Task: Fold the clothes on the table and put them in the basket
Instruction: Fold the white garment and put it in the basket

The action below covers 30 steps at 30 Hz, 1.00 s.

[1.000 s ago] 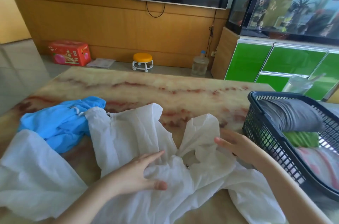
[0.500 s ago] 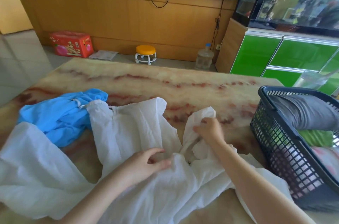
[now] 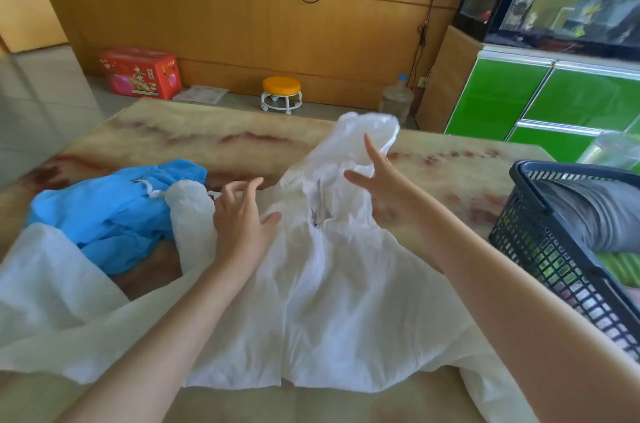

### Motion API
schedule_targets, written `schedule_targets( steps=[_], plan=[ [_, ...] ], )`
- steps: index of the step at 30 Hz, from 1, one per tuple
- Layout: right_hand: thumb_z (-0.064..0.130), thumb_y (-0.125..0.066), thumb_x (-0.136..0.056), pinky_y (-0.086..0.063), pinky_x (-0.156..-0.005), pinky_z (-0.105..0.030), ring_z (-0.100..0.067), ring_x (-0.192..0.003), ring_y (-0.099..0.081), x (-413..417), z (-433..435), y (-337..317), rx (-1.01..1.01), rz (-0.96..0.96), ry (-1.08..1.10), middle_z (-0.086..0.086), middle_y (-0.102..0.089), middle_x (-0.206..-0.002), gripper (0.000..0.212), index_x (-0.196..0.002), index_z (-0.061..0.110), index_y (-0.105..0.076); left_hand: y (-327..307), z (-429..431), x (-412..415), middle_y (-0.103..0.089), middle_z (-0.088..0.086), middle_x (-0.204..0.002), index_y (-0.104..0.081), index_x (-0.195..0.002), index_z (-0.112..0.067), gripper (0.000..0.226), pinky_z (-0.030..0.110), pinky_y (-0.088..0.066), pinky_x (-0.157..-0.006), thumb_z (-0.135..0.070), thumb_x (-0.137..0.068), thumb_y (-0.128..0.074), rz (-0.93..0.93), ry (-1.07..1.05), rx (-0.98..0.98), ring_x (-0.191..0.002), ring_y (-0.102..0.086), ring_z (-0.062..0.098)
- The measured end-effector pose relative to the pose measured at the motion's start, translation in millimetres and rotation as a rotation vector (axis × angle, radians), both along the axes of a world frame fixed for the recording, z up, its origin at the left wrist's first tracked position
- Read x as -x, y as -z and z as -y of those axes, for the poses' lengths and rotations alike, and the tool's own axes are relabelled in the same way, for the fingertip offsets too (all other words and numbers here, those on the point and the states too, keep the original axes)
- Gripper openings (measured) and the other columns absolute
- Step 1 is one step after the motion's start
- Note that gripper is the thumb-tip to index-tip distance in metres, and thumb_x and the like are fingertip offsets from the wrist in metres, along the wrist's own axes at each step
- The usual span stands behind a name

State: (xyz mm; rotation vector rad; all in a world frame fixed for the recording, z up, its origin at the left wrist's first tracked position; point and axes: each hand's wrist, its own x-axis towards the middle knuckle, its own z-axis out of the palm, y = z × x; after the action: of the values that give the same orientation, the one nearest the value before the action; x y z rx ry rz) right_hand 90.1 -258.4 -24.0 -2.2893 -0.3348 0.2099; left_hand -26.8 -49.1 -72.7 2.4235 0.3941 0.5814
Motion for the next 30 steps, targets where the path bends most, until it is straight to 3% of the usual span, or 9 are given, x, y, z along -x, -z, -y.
schedule_targets(
  steps=[2,3,6,10,14,18,24,27,30],
  plan=[
    [0.034,-0.061,-0.091,-0.047,-0.080,-0.028,-0.023,-0.103,-0.059,27,16,13,-0.089,-0.038,0.056,-0.006,-0.048,-0.133,0.084,-0.152,0.036,-0.004,4,-5,12,-0.042,0.012,-0.132,-0.051,-0.133,-0.016,0.055,0.037,-0.023,-0.106,-0.030,-0.083,-0.068,0.019,0.083,-0.083,-0.122,-0.038,0.031],
    [0.034,-0.063,-0.089,-0.049,-0.080,-0.028,-0.021,-0.092,-0.062,40,26,19,-0.123,-0.022,0.075,-0.005,-0.057,-0.117,0.075,-0.150,0.033,-0.019,5,-7,22,-0.048,0.012,-0.128,-0.056,-0.129,-0.014,0.051,0.036,-0.023,-0.105,-0.036,-0.084,-0.063,0.061,0.130,-0.136,-0.120,-0.041,0.032],
    [0.038,-0.069,-0.085,-0.037,-0.100,-0.024,-0.011,-0.118,-0.052,86,54,32,-0.002,0.066,-0.011,0.010,-0.056,-0.126,0.043,-0.125,0.027,-0.058,2,-5,66,-0.056,0.004,-0.118,-0.067,-0.112,-0.019,0.053,0.026,-0.025,-0.099,-0.055,-0.080,-0.044,0.085,0.261,-0.174,-0.116,-0.045,0.026],
    [0.051,-0.069,-0.075,-0.033,-0.088,-0.006,0.007,-0.117,-0.045,169,80,35,-0.019,0.052,0.014,0.026,-0.052,-0.127,0.043,-0.116,0.045,-0.059,1,-1,125,-0.049,-0.013,-0.119,-0.065,-0.105,-0.032,0.052,0.012,-0.022,-0.096,-0.067,-0.072,-0.047,-0.016,0.422,-0.034,-0.114,-0.034,0.003],
    [0.072,-0.062,-0.068,-0.049,-0.085,-0.025,0.008,-0.115,-0.047,228,87,59,0.023,0.193,-0.053,0.032,-0.053,-0.126,0.051,-0.116,0.053,-0.057,13,-1,170,-0.052,-0.013,-0.113,-0.065,-0.102,-0.034,0.037,0.022,-0.026,-0.093,-0.051,-0.069,-0.070,0.059,0.522,-0.221,-0.108,-0.042,0.008],
    [0.042,-0.079,-0.064,-0.049,-0.080,-0.036,-0.011,-0.111,-0.045,256,86,85,0.268,0.485,-0.077,0.012,-0.056,-0.124,0.059,-0.119,0.033,-0.061,25,-5,181,-0.052,-0.011,-0.112,-0.065,-0.103,-0.030,0.053,0.021,-0.029,-0.092,-0.030,-0.056,-0.088,-0.005,0.584,-0.270,-0.105,-0.045,0.006],
    [0.007,-0.080,-0.068,-0.034,-0.097,-0.039,-0.025,-0.121,-0.036,244,85,102,0.381,0.499,0.083,0.002,-0.060,-0.122,0.044,-0.106,0.026,-0.071,35,-9,162,-0.060,0.000,-0.120,-0.060,-0.125,-0.028,0.084,0.056,-0.026,-0.106,-0.045,-0.048,-0.088,-0.145,0.487,-0.486,-0.117,-0.052,0.025],
    [0.006,-0.067,-0.072,-0.023,-0.106,-0.032,-0.022,-0.119,-0.044,237,89,95,0.333,0.561,0.102,0.004,-0.069,-0.105,0.025,-0.089,0.022,-0.074,36,-11,160,-0.065,-0.006,-0.111,-0.065,-0.118,-0.028,0.070,0.053,-0.033,-0.105,-0.049,-0.054,-0.084,-0.135,0.461,-0.479,-0.103,-0.063,0.018],
    [0.008,-0.062,-0.075,-0.013,-0.113,-0.028,-0.013,-0.108,-0.049,231,93,74,0.249,0.613,0.208,-0.001,-0.072,-0.088,0.018,-0.086,0.014,-0.075,28,-15,160,-0.072,-0.005,-0.093,-0.071,-0.102,-0.020,0.037,0.039,-0.043,-0.093,-0.022,-0.067,-0.083,-0.055,0.426,-0.354,-0.087,-0.069,0.019]
  ],
)
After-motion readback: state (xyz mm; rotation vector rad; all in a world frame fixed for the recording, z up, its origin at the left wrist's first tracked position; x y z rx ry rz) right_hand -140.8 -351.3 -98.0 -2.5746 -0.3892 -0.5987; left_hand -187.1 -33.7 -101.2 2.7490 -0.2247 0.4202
